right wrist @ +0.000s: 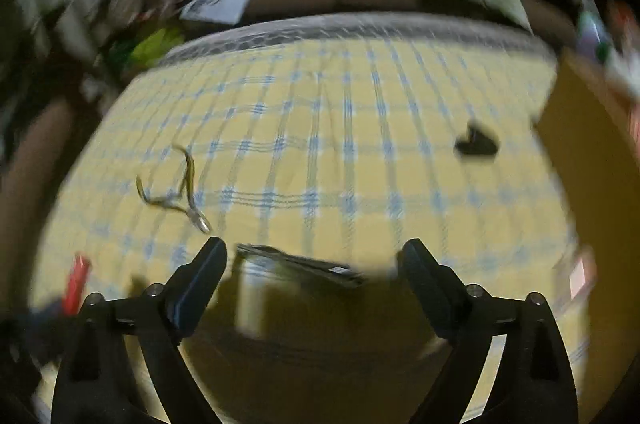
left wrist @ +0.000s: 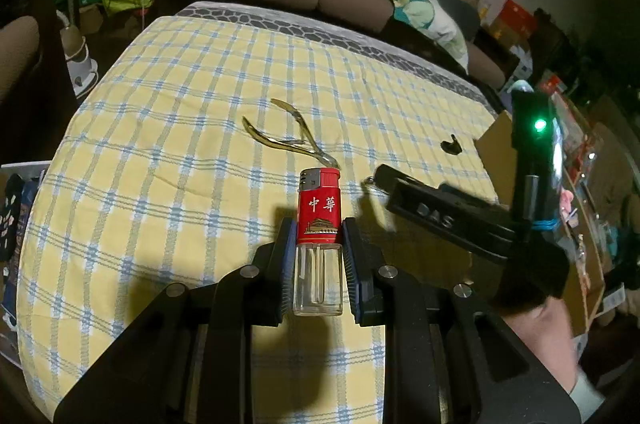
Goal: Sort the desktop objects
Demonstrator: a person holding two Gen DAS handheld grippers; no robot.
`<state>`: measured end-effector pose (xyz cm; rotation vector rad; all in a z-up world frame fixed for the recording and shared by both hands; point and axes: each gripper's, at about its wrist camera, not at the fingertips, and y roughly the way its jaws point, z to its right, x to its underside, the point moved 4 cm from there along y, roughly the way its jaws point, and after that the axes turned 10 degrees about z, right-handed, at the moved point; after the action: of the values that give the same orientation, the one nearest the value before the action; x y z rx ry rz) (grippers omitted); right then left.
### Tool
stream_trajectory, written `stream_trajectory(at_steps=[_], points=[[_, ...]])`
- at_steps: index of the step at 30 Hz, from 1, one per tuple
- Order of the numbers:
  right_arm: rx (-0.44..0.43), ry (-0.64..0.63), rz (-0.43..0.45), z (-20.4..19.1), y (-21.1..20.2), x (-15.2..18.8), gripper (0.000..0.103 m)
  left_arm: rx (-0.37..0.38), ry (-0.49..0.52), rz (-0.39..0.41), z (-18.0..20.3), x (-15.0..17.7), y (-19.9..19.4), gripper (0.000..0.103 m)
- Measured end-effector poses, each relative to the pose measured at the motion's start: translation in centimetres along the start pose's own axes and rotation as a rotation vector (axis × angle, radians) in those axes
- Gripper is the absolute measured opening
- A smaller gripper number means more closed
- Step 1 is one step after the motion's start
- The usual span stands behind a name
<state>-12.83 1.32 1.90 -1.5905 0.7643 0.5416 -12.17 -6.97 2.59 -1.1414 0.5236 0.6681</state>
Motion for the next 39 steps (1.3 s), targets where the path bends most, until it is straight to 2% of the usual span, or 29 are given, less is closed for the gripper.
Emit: stream_trajectory(at_steps=[2,7,10,12,13,15,17,20,26,29,32,36,37,39], points=[[0.036,0.055,-0.011,-0.5,0.8,0.5,0.095,-0.004,-0.017,0.004,-0.6,-0.2,-0.1,0.021],[0.168,-0.018,0.01,-1.8,1.8,0.4,0.097,-0.02,-0.048,0.012,-2.3,-0.4,-0.3,0.021],[0.186,-0.031,0.017,-1.8,2.3,0.6,0.101,-0.023,-0.077,0.012,-3.3,-0.5,-0.2,0.021],[0.18,-0.025,0.022,-1.8,2.3,0.6,0.101,-0.024,-0.093,0.007,-3.8,-0.4,-0.1,0.021],[0.173,-0.02,0.027,-1.8,2.2,1.1,0.098,-0.025,-0.101,-0.001,-4.1,-0.4,0.0,0.021],[0.14,-0.021,0.05,-1.9,1.7,1.0,0.077,-0.024,-0.112,-0.019,-4.6,-0.1,0.1,0.026],[0.115,-0.038,0.039,-1.6,1.2,1.1,0.078,-0.014,-0.112,-0.037,-5.0,0.2,0.1,0.042],[0.078,-0.078,0.039,-1.2,0.5,1.3,0.077,-0.041,-0.073,-0.05,-5.0,0.7,0.1,0.059],[0.018,-0.07,0.045,0.7,-1.9,2.1,0.077,-0.099,0.026,-0.075,-4.4,1.9,1.1,0.06],[-0.016,-0.06,0.044,1.3,-3.6,2.3,0.077,-0.159,0.105,-0.061,-3.8,2.1,1.8,0.06],[-0.044,-0.078,0.039,1.4,-5.2,2.3,0.077,-0.18,0.149,-0.061,-3.1,2.6,2.5,0.057],[-0.077,-0.102,0.044,1.2,-7.1,2.4,0.077,-0.217,0.202,-0.055,-2.6,3.2,3.0,0.037],[-0.086,-0.114,0.044,1.1,-7.5,2.5,0.077,-0.204,0.194,-0.057,-2.6,3.2,3.0,0.022],[-0.092,-0.136,0.048,1.0,-8.3,2.6,0.077,-0.163,0.127,-0.066,-3.0,2.9,2.6,0.021]])
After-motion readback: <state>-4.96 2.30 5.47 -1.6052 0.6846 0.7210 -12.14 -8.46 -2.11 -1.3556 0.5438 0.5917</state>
